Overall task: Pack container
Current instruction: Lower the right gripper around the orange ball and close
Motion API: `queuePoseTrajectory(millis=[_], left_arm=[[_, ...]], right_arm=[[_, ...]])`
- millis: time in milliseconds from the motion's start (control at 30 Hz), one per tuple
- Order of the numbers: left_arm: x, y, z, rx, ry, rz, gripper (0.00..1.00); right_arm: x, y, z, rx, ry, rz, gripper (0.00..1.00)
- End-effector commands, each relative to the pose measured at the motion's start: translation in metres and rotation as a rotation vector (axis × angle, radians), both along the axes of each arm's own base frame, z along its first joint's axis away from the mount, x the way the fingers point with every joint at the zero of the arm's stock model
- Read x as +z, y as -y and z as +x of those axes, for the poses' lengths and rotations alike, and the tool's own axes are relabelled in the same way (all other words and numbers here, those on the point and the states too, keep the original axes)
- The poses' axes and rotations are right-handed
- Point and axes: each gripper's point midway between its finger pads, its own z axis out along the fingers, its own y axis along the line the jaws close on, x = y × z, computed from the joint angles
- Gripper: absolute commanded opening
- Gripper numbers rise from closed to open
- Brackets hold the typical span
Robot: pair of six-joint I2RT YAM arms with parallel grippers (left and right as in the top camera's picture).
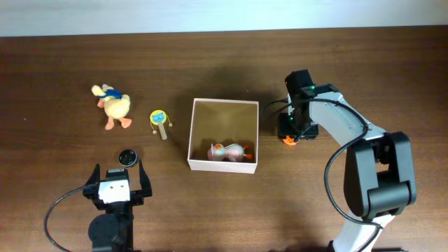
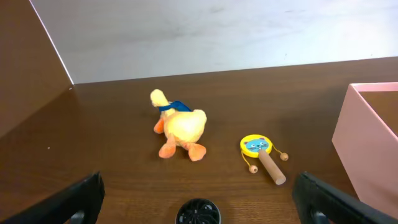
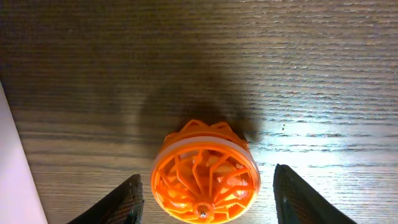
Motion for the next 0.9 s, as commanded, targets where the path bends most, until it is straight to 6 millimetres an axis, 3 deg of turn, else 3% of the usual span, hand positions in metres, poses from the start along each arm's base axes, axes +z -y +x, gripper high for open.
queuePoseTrajectory(millis=[0, 633, 767, 867], left_arm=[[-0.0016, 0.0027, 0.0005, -0.013, 0.003, -0.006, 0.99], [-0.0016, 0.0027, 0.0005, -0.013, 0.003, -0.006, 0.99], [-0.0016, 0.0027, 0.0005, -0.013, 0.003, -0.006, 0.99], [-0.0016, 0.0027, 0.0005, -0.013, 0.003, -0.006, 0.99]], right_arm=[[0.0027, -0.0033, -0.0012, 0.014, 0.007, 0.007, 0.57], [-0.0044, -0.0033, -0.0006, 0.018, 0.001, 0.005, 0.61], [-0.0044, -0.0036, 0.0003, 0.018, 0.004, 0.006, 0.46], [-0.0044, -0.0036, 0.0003, 0.018, 0.004, 0.007, 0.43]])
